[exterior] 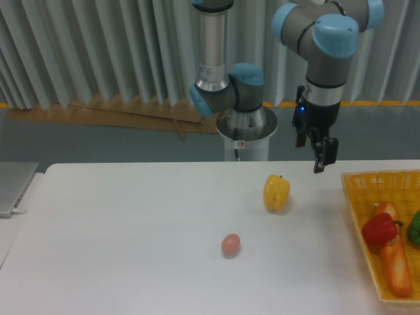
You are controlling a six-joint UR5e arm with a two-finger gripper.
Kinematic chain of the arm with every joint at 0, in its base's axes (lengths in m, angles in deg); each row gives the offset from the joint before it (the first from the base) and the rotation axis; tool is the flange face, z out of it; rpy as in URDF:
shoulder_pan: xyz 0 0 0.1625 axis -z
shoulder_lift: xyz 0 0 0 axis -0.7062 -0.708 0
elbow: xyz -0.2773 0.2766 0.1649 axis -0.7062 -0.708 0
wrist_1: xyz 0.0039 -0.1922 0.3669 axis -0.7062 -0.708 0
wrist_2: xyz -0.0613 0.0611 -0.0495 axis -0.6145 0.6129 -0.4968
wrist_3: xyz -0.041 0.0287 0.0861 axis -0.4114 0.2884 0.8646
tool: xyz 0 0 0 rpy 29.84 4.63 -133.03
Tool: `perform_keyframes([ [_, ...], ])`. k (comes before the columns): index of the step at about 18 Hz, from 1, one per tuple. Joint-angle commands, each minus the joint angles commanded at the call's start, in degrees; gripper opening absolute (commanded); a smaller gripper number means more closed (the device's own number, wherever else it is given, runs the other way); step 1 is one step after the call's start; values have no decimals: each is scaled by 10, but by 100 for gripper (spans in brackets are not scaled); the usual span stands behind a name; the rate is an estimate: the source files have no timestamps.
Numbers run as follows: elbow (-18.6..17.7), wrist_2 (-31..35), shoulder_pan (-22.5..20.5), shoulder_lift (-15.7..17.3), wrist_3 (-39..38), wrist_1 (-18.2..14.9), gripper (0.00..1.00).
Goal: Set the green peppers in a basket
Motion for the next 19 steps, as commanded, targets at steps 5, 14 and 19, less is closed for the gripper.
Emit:
perform_keyframes([
  [5, 0, 5, 33, 6, -11, 1, 100],
  [14, 1, -14, 55, -1, -18, 13, 100],
  [19, -1, -52, 57, -7, -14, 18, 100],
])
